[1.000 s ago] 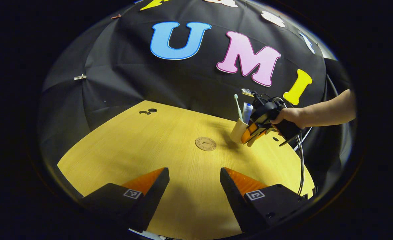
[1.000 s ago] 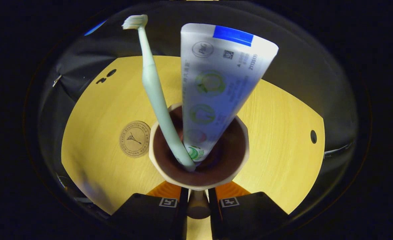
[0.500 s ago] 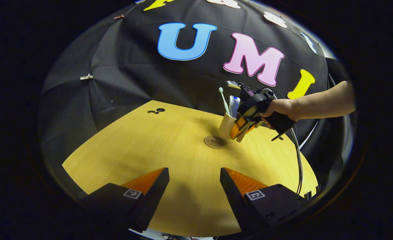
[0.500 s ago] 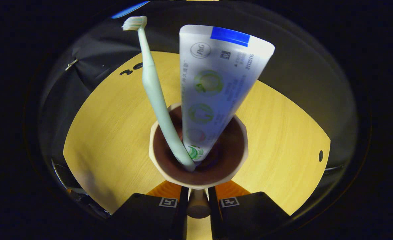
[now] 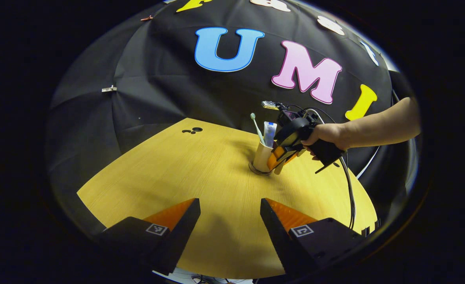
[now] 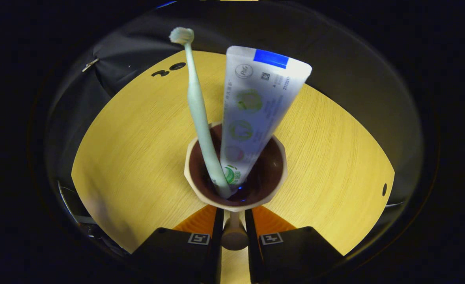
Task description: Put the toothbrush and toothpaste on the desktop into the cup, then pick up the cup and place it on the coaster on the desktop.
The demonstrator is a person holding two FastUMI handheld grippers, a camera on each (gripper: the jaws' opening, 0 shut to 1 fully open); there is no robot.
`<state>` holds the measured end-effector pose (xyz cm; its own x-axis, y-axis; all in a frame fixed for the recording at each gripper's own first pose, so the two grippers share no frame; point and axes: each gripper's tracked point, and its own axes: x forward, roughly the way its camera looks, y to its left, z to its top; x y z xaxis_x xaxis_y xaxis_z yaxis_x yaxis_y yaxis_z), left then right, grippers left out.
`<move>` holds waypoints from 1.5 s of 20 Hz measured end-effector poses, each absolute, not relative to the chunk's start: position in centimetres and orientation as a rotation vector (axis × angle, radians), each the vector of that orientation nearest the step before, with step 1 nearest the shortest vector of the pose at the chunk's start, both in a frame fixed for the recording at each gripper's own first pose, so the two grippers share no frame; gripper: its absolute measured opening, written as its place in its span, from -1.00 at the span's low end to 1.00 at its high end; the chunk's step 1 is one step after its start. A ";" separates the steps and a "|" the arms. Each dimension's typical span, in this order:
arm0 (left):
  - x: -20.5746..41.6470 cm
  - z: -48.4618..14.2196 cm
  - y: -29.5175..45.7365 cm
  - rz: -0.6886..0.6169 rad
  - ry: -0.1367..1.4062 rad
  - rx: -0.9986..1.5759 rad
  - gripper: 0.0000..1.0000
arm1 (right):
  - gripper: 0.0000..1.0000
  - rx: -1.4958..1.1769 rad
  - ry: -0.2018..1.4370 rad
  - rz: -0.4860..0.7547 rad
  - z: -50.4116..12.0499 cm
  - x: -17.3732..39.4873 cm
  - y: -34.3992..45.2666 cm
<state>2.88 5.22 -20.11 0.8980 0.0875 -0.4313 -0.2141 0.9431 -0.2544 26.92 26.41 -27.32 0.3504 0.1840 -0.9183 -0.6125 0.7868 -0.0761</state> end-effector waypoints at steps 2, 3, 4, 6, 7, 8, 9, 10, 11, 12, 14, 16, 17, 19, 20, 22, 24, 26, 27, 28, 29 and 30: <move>2.8 -20.4 5.0 0.158 0.436 -0.303 0.94 | -0.36 -0.429 1.108 0.533 -27.4 26.8 26.6; 2.8 -20.5 5.0 0.158 0.439 -0.299 0.94 | -0.37 -0.431 1.108 0.537 -27.5 26.6 26.7; 2.9 -20.5 4.9 0.157 0.440 -0.295 0.94 | -0.36 -0.433 1.105 0.541 -27.5 26.6 26.6; 2.9 -20.2 4.6 0.155 0.437 -0.290 0.94 | -0.22 -0.425 1.093 0.557 -27.0 26.2 27.0; 2.9 -20.0 4.4 0.152 0.436 -0.288 0.94 | -0.05 -0.419 1.082 0.560 -26.7 26.1 27.1; 2.9 -19.8 4.2 0.149 0.433 -0.286 0.94 | 0.10 -0.404 1.064 0.560 -26.0 26.0 27.1; 3.0 -19.5 4.0 0.145 0.430 -0.284 0.94 | 0.19 -0.384 1.048 0.561 -25.2 25.9 27.0; 3.0 -19.2 3.7 0.139 0.426 -0.281 0.94 | 0.19 -0.368 1.023 0.550 -24.2 26.1 26.6; 3.1 -18.7 3.3 0.132 0.420 -0.279 0.94 | 0.44 -0.351 1.000 0.545 -23.7 26.0 26.3; 3.2 -18.3 2.9 0.123 0.413 -0.275 0.94 | 0.68 -0.323 0.959 0.526 -22.5 26.1 25.8; 3.5 -17.0 2.1 0.102 0.392 -0.263 0.94 | 0.92 -0.282 0.864 0.496 -19.9 26.5 24.5; 3.9 -15.7 1.1 0.073 0.372 -0.253 0.94 | 0.92 -0.266 0.767 0.473 -16.5 26.0 22.4; 4.3 -14.9 0.6 0.057 0.360 -0.251 0.94 | 0.93 -0.258 0.724 0.465 -15.1 25.5 21.5; 5.2 -13.0 -0.4 0.028 0.330 -0.241 0.94 | 0.92 -0.236 0.651 0.451 -12.4 24.4 19.6; 5.6 -12.1 -0.9 0.015 0.316 -0.233 0.94 | 0.92 -0.223 0.620 0.441 -11.1 23.9 18.6; 6.6 -10.3 -1.7 -0.001 0.280 -0.216 0.94 | 0.92 -0.190 0.562 0.420 -8.6 22.6 16.5; 7.6 -8.3 -2.4 -0.025 0.245 -0.208 0.94 | 0.92 -0.159 0.499 0.389 -6.1 21.6 14.5; 8.1 -6.4 -3.1 -0.032 0.213 -0.194 0.94 | 0.92 -0.127 0.428 0.331 -3.3 20.9 12.1; 8.4 -5.6 -3.1 -0.026 0.200 -0.184 0.94 | 0.93 -0.100 0.392 0.313 -2.0 20.2 11.3; 8.6 -4.9 -3.2 -0.017 0.189 -0.176 0.94 | 0.93 -0.079 0.359 0.297 -0.6 19.4 10.4; 8.8 -4.2 -3.4 -0.005 0.179 -0.172 0.94 | 0.93 -0.064 0.330 0.280 0.4 18.6 9.5; 8.8 -3.6 -3.5 0.006 0.175 -0.173 0.94 | 0.93 -0.056 0.299 0.265 1.5 17.7 8.7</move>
